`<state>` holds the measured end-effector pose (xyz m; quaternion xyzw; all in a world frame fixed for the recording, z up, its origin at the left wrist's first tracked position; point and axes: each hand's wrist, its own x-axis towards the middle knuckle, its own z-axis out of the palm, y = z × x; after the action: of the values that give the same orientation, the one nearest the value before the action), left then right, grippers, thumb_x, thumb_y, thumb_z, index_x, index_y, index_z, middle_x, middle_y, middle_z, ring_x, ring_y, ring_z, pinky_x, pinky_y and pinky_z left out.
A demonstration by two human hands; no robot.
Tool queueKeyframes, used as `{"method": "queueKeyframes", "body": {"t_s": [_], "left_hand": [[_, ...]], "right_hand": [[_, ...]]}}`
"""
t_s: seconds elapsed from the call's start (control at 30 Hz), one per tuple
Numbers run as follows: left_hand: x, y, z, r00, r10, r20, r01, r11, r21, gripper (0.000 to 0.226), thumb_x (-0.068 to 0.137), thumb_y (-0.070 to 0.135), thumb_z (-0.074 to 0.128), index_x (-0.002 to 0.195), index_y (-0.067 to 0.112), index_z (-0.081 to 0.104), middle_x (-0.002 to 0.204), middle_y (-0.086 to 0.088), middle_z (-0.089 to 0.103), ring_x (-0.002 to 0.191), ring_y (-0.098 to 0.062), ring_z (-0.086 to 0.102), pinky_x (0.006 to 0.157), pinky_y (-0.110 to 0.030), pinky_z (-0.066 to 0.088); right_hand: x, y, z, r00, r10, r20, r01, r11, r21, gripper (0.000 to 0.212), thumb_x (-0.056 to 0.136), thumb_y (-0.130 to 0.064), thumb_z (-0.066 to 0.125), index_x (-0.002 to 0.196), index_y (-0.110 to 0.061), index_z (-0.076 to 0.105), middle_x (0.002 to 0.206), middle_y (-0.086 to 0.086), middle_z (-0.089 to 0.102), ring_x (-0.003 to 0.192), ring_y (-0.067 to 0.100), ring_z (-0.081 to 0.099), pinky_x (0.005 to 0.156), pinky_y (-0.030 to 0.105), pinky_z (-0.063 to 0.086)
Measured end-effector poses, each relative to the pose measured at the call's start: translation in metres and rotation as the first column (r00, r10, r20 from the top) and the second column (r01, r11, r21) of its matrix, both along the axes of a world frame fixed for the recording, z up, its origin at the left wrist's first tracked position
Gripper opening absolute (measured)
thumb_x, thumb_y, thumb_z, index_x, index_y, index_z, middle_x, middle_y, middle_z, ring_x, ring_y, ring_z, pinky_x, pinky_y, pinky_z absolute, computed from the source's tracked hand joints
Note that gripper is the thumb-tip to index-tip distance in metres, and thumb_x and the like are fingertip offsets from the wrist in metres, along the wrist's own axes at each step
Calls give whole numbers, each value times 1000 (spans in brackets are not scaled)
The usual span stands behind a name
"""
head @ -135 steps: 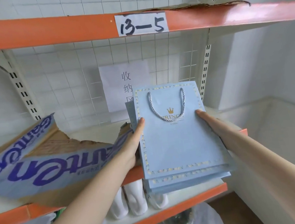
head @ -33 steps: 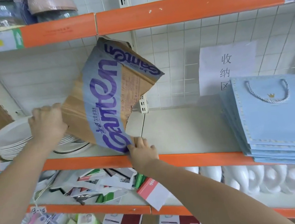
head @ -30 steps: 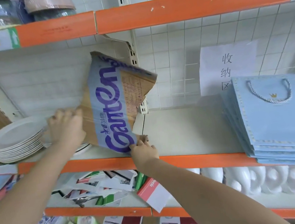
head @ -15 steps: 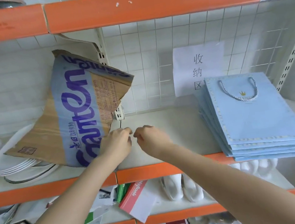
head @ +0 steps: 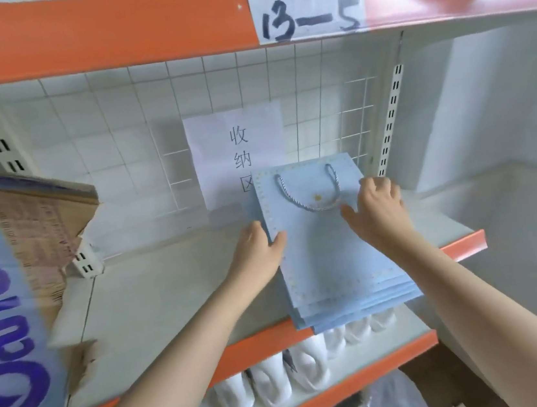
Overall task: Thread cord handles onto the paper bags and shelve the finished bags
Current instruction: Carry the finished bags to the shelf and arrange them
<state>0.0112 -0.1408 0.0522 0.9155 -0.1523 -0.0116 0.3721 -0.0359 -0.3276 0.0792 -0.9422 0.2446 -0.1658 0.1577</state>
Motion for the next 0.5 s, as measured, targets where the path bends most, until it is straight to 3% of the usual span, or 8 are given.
{"method": "queueKeyframes", "body": {"t_s": [0.1, 0.27, 0.33, 0.4, 0.5], "left_hand": [[6, -27, -9, 994, 101, 35, -100, 995, -26, 33, 93, 29, 51, 100, -4, 52, 107, -21, 54, 106, -37, 51, 90, -39, 41], [8, -35, -10, 926, 237, 295, -271, 959, 79, 31, 93, 28, 51, 107, 1, 55, 115, -17, 52, 113, -35, 40, 90, -41, 35], [11, -27, -9, 893, 247, 376, -283, 958, 41, 28, 90, 27, 57, 105, 4, 59, 106, -16, 57, 106, -33, 43, 90, -38, 32], [14, -15, -5, 893, 313, 324, -283, 949, -137, 22, 87, 22, 61, 104, 8, 59, 95, -11, 58, 97, -28, 46, 82, -29, 34], [18, 6, 2, 951, 305, 51, -244, 842, -481, 16, 87, 10, 58, 100, 3, 53, 80, -3, 54, 68, -17, 49, 53, -17, 37]], "right_hand": [[4, -30, -12, 997, -9, -81, 24, 983, 184, 53, 93, -32, 51, 127, 5, 37, 134, 23, 36, 127, 37, 30, 103, 41, 29], [16, -36, -24, 998, 57, -25, -54, 992, 118, 52, 95, -35, 48, 126, 6, 41, 138, 19, 34, 127, 35, 29, 102, 41, 28], [19, -31, -23, 998, 63, -6, -63, 995, 75, 55, 94, -40, 48, 125, 5, 41, 138, 18, 33, 127, 35, 29, 102, 41, 27], [24, -26, -21, 993, 110, 39, -112, 993, 44, 57, 93, -43, 49, 125, 4, 41, 140, 16, 29, 128, 34, 27, 104, 39, 25], [28, -14, -20, 974, 210, 86, -210, 978, -16, 52, 94, -40, 49, 125, 1, 46, 138, 14, 31, 127, 33, 29, 104, 36, 25]]}}
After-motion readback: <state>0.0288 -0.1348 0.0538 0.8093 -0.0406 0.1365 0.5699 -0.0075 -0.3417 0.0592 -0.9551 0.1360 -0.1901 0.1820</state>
